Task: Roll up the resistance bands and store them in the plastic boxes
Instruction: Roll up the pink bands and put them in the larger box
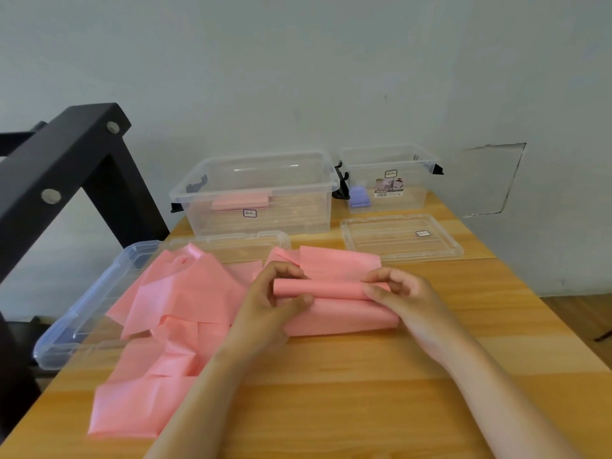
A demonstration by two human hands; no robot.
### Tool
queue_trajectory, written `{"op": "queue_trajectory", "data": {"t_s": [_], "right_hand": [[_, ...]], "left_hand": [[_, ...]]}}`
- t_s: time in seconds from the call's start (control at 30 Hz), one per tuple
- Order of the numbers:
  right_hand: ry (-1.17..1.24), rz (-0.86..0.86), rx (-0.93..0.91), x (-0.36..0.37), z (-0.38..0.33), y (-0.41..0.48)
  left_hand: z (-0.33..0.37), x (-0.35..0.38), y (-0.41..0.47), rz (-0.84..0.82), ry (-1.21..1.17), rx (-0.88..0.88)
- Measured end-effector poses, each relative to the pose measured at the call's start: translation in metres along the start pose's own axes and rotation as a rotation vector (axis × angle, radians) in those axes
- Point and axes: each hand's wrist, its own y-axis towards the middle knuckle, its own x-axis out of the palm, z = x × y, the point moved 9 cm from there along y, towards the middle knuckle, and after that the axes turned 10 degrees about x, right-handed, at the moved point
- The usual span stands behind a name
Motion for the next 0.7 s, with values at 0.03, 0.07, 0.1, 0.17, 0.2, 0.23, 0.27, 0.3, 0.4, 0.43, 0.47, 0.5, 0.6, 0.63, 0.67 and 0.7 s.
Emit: {"op": "queue_trajectory", "data": {"t_s": [0.03,0.07,0.1,0.17,0.2,0.23,0.27,0.3,0.4,0.43,0.47,0.5,0.6,0.63,0.67,0.7], "right_hand": [[-0.005,0.013,-0.019,0.0,-0.003,-0.001],[-0.005,0.016,-0.053,-0.001,-0.006,-0.002],[0.0,0.012,-0.081,-0.001,-0.009,-0.003],[0.018,-0.023,-0.109,0.0,-0.015,-0.005],[0.026,-0.046,-0.103,0.001,-0.014,-0.005],[0.03,-0.067,-0.079,0.004,-0.013,-0.005],[0.011,-0.073,-0.049,0.005,-0.008,-0.003],[-0.015,-0.061,-0.02,0.006,-0.005,-0.002],[-0.039,0.008,-0.023,0.001,-0.002,0.0],[-0.031,0.016,-0.042,0.001,-0.005,-0.001],[-0.021,0.015,-0.065,0.0,-0.008,-0.002],[-0.01,0.008,-0.082,0.0,-0.011,-0.003],[0.003,-0.029,-0.065,0.001,-0.011,-0.004],[0.015,-0.039,-0.035,0.003,-0.009,-0.004],[0.028,-0.052,-0.007,0.006,-0.007,-0.004],[0.038,-0.066,0.011,0.008,-0.005,-0.004]], "left_hand": [[-0.004,0.002,-0.002,-0.021,-0.007,-0.057],[-0.008,0.004,-0.004,-0.055,0.019,-0.094],[-0.01,0.007,-0.004,-0.086,0.071,-0.095],[-0.004,0.009,-0.001,-0.087,0.119,-0.019],[0.0,0.008,0.0,-0.061,0.097,0.026],[0.004,0.006,0.001,-0.034,0.073,0.06],[0.006,0.004,0.002,-0.013,0.052,0.084],[0.008,0.003,0.003,0.005,0.032,0.095],[0.0,0.002,0.0,0.03,-0.057,-0.016],[-0.005,0.004,-0.002,0.013,-0.044,-0.076],[-0.009,0.006,-0.003,-0.016,0.009,-0.109],[-0.011,0.007,-0.003,-0.038,0.062,-0.111],[-0.001,0.006,0.001,-0.006,0.038,0.014],[0.003,0.003,0.003,0.015,0.012,0.063],[0.007,0.0,0.003,0.033,-0.004,0.103],[0.009,-0.002,0.004,0.048,-0.018,0.131]]}}
